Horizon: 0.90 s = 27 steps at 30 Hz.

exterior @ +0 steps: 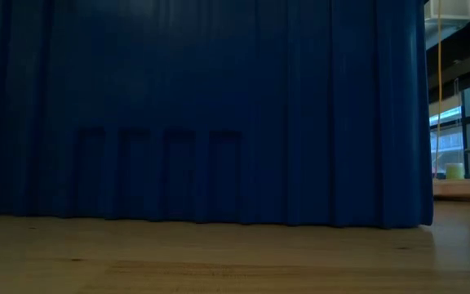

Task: Pick and place slides into bin
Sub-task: Put the pink slipper into the blue bin

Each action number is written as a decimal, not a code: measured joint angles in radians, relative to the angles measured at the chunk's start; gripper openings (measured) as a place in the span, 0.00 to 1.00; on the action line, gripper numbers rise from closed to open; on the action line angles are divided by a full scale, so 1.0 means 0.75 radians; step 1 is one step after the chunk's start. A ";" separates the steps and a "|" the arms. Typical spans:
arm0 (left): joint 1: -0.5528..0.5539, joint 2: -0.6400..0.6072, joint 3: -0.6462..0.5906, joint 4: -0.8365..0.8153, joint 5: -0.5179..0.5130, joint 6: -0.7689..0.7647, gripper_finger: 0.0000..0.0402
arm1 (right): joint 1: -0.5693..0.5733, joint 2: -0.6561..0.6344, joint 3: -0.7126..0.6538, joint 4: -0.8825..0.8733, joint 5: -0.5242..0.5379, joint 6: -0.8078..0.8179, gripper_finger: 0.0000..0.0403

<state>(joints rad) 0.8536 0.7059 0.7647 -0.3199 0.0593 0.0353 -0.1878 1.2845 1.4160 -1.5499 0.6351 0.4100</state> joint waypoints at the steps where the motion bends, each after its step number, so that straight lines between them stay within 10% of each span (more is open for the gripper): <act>1: 0.000 0.000 0.000 0.000 0.000 0.000 0.44 | -0.013 -0.008 -0.029 0.005 -0.004 0.000 0.65; 27: 0.000 0.001 0.000 -0.002 -0.034 0.002 0.44 | -0.191 -0.014 -0.481 0.224 -0.072 -0.556 0.65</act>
<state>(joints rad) 0.8536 0.7066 0.7647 -0.3210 0.0341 0.0364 -0.3308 1.2739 1.0552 -1.3821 0.5808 -0.0071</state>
